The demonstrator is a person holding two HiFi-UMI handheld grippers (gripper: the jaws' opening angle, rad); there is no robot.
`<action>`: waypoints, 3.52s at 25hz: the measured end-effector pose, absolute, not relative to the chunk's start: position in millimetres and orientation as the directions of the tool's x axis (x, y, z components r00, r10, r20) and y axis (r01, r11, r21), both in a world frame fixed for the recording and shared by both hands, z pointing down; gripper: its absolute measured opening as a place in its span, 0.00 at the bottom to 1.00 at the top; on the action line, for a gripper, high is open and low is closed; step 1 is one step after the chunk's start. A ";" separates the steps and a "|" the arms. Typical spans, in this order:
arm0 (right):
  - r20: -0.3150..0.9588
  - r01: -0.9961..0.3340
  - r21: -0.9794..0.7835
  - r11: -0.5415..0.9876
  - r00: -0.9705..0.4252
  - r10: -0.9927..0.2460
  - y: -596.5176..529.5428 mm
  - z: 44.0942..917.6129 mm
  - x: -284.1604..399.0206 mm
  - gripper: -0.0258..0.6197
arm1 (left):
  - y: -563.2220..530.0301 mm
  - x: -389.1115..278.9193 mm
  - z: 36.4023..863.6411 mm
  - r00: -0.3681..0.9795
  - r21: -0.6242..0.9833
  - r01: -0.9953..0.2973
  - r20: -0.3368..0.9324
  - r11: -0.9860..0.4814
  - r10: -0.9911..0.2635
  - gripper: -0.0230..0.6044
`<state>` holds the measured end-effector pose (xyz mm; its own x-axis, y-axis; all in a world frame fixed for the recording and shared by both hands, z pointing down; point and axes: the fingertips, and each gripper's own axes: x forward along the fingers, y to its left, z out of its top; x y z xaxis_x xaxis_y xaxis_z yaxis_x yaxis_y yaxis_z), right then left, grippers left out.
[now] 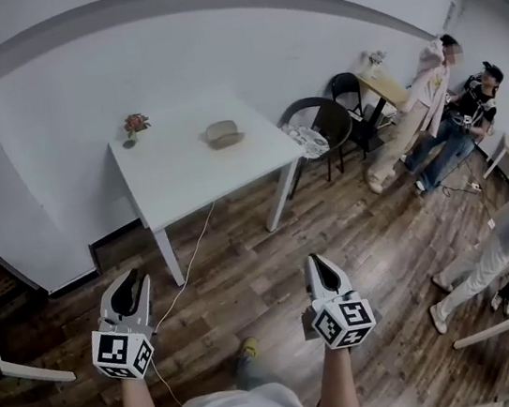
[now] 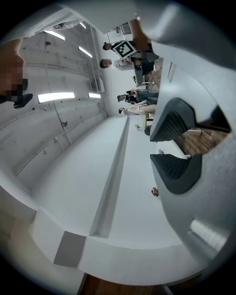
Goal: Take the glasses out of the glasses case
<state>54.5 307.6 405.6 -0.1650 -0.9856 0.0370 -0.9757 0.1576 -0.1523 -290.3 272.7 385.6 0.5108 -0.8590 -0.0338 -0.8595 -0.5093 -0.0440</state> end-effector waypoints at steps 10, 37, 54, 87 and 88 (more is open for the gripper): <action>0.051 -0.969 -0.181 0.168 -0.180 -0.982 174.6 408.2 131.3 0.04 | 144.0 -209.7 382.9 0.504 -0.065 -0.862 0.005 -0.503 -0.864 0.18; 0.055 -0.959 -0.199 0.200 -0.215 -0.975 -47.1 424.9 202.1 0.04 | -73.9 -111.7 388.6 0.538 -0.082 -0.840 0.012 -0.537 -0.843 0.18; 0.149 -0.972 -0.208 0.108 -0.141 -0.979 -268.1 440.2 190.3 0.04 | -316.8 -106.2 410.5 0.626 -0.046 -0.772 0.116 -0.634 -0.771 0.18; 0.249 -0.945 -0.279 0.168 -0.241 -0.938 -434.8 498.6 266.0 0.04 | -471.2 2.3 486.2 0.609 -0.063 -0.747 0.334 -0.662 -0.719 0.18; 0.253 -0.944 -0.282 0.171 -0.245 -0.936 -438.0 501.3 268.1 0.04 | -474.3 6.9 491.1 0.610 -0.072 -0.739 0.350 -0.670 -0.711 0.18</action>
